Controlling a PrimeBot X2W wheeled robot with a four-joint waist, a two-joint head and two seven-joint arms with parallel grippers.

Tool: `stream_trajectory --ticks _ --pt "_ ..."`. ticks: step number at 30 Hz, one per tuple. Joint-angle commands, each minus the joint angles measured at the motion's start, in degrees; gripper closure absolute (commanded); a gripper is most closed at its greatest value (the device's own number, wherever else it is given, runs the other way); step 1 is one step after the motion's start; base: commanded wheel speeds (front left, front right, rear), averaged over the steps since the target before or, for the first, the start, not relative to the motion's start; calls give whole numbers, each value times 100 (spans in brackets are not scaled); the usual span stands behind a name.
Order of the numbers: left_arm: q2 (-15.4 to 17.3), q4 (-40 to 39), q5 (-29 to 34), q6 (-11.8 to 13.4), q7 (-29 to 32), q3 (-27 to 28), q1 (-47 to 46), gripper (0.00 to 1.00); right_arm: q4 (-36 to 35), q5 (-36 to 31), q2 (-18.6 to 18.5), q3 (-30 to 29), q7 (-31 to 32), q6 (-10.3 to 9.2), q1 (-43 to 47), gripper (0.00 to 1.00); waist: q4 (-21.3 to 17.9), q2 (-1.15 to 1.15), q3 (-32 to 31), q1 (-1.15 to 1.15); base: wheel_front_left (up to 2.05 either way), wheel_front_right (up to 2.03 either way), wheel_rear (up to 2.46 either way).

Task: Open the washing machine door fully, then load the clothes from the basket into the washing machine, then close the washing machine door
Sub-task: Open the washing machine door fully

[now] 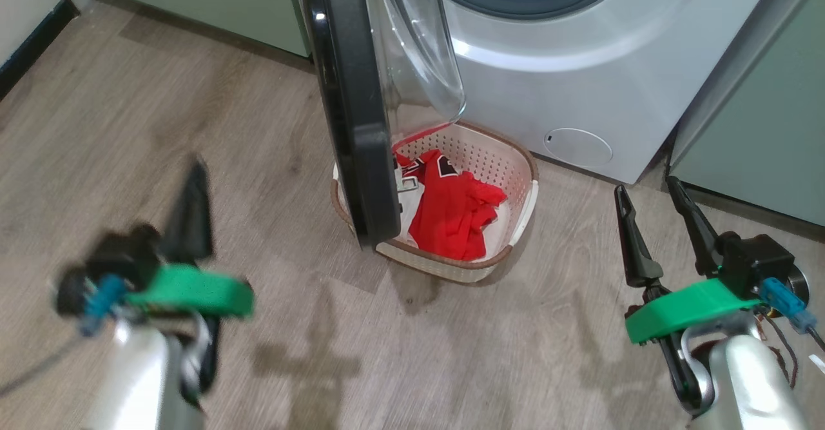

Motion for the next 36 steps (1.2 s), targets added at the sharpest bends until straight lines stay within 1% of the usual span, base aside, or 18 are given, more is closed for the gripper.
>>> stream_trajectory --ticks 1,6,9,12,17,19,20,24,28,32,36 --pt "240 -485 104 51 -53 299 -580 100 -200 -42 6 140 -6 0 -226 0 12 0 17 0 0 0 0" --pt "445 -1375 315 155 -54 400 -1226 100 -214 -64 6 144 -1 0 -239 0 14 0 25 0 0 0 0" --pt "457 -1862 397 186 -44 343 -1517 100 -209 -47 6 160 -9 0 -238 0 -16 0 11 0 0 0 0" --pt "355 -2266 438 146 20 97 -1692 100 -203 -42 6 170 -12 0 -233 0 -47 0 -1 0 0 0 0" --pt "40 -2644 351 -46 164 -668 -1740 100 -191 -44 6 184 -10 0 -213 0 -86 0 -24 0 0 0 0" --pt "-63 -2662 262 -116 245 -1044 -1689 100 -186 -39 6 197 -4 0 -209 0 -105 0 -33 0 0 0 0" --pt "-63 -2662 262 -116 245 -1044 -1689 100 -186 -39 6 197 -4 0 -209 0 -105 0 -33 0 0 0 0" --pt "-185 -2499 15 -234 439 -1831 -1484 100 -163 -25 6 256 15 0 -186 0 -154 0 -63 0 0 0 0" --pt "-228 -2222 -233 -254 651 -2467 -1164 100 -146 -5 6 290 25 0 -161 0 -206 0 -75 0 0 0 0" --pt "-240 -1944 -473 -312 813 -2909 -843 100 -142 -2 6 287 28 0 -121 0 -222 0 -69 0 0 0 0" --pt "-239 -1605 -604 -387 893 -3182 -597 100 -126 2 6 261 31 0 -96 0 -210 0 -45 0 0 0 0"
